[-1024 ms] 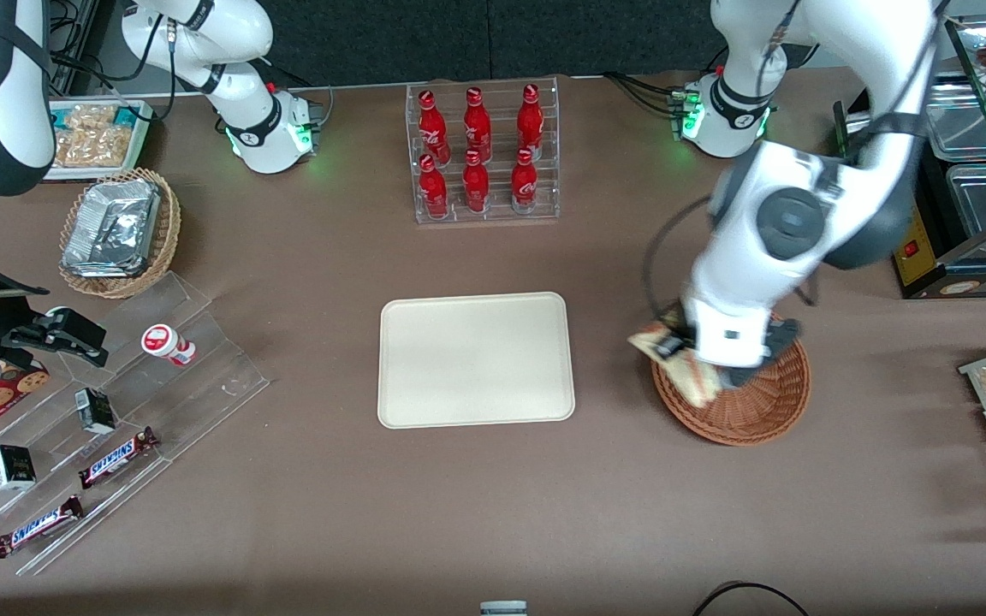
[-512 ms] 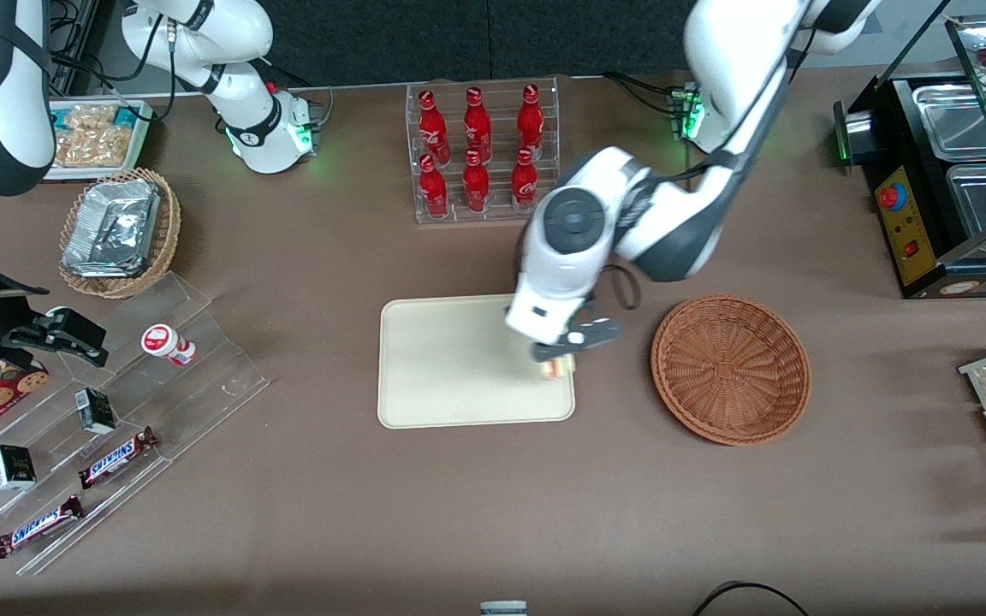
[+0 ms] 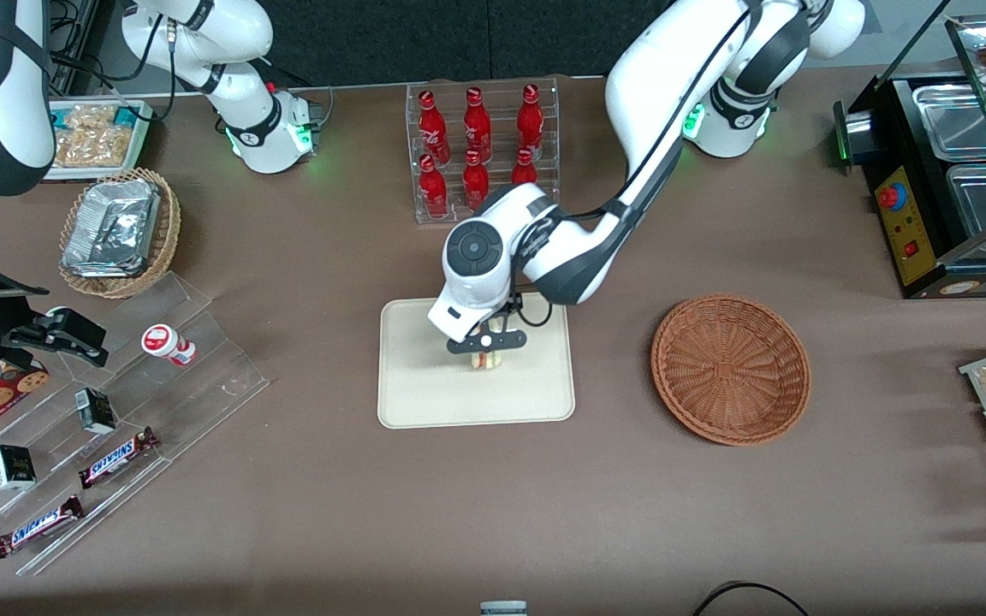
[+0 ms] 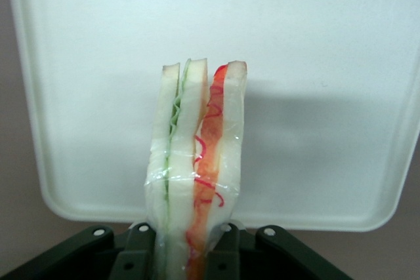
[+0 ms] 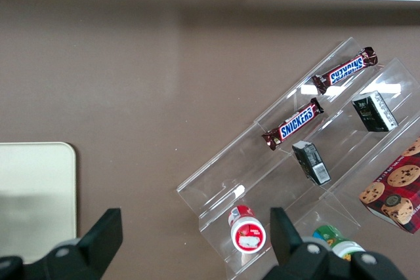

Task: Place sandwich from basket to tray
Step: 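Lower the sandwich onto the tray and open the left gripper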

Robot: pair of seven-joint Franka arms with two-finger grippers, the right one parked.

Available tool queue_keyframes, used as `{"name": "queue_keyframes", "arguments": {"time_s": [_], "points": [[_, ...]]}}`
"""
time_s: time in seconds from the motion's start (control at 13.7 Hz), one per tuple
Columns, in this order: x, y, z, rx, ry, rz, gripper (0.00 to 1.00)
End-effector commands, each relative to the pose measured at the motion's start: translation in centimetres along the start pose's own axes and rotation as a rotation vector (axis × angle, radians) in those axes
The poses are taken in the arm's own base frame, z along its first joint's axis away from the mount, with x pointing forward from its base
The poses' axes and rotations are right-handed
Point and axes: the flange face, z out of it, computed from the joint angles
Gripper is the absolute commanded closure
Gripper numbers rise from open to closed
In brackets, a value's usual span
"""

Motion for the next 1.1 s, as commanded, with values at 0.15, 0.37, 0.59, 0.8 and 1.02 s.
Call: {"name": "queue_keyframes", "arguments": {"time_s": [0.15, 0.37, 0.59, 0.8, 1.02], "points": [[0.5, 2.4, 5.1, -0.034, 0.098, 0.067, 0.95], [0.8, 2.4, 7.1, -0.043, 0.101, 0.057, 0.94], [0.9, 2.4, 6.7, -0.045, 0.102, 0.055, 0.03], [1.2, 2.1, 3.4, -0.056, 0.115, 0.045, 0.0], [3.8, -1.1, -1.4, -0.041, 0.09, -0.009, 0.0]]}}
